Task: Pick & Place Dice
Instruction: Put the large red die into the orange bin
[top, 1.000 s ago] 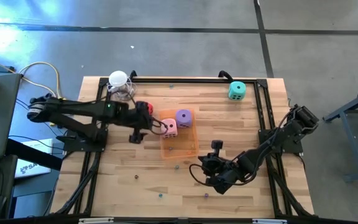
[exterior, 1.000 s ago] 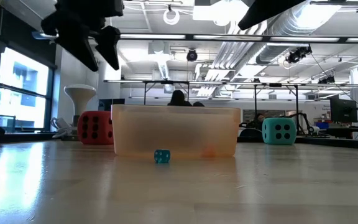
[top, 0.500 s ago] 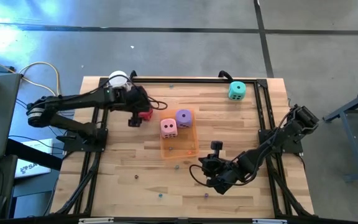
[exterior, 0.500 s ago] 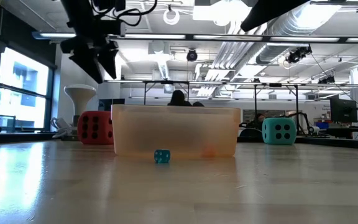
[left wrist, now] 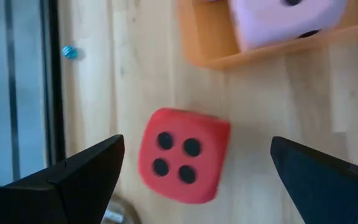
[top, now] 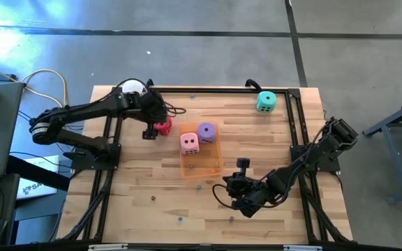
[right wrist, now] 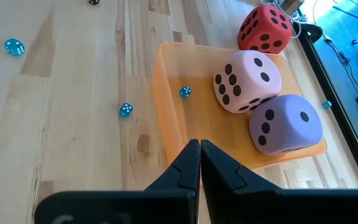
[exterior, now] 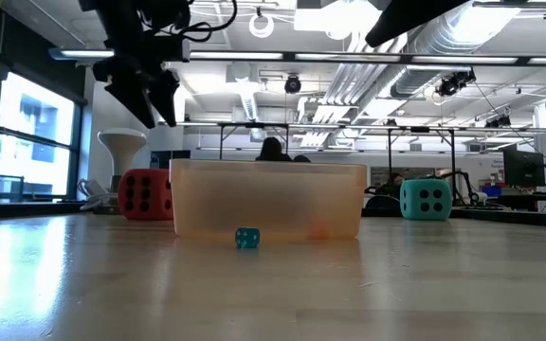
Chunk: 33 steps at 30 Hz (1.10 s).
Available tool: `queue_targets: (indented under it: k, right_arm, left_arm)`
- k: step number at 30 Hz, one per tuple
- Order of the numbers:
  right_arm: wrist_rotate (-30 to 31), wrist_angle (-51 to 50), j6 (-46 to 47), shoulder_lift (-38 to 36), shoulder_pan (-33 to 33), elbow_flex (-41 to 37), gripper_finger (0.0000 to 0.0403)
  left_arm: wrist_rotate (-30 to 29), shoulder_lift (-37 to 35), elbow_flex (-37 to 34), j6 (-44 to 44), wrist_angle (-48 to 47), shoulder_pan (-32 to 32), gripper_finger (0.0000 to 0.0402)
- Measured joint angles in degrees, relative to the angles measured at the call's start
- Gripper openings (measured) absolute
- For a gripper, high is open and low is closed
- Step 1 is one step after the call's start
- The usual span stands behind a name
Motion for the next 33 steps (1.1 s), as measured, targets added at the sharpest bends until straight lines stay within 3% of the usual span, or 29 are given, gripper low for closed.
queue_targets:
  k: [11,18,24,33]
  right_arm:
    - [0.1,0.0,0.0,0.0,0.0,0.0,0.0004]
    - [0.1,0.2,-0.4,0.0,0.0,0.0,0.0004]
    - [0.1,0.3,-0.4,0.0,0.0,0.0,0.0004]
    - [0.0,0.3,-1.5,0.0,-0.3,0.0,0.0004]
  left_arm:
    - [1.6,0.5,0.0,1.0,1.0,9.3,0.0395]
    - [3.0,6.3,0.0,0.9,3.1,9.7,0.0395]
    - [-0.4,11.5,0.0,3.4,3.4,9.7,0.0395]
    - [0.0,9.9,0.0,3.5,0.2,9.7,0.0395]
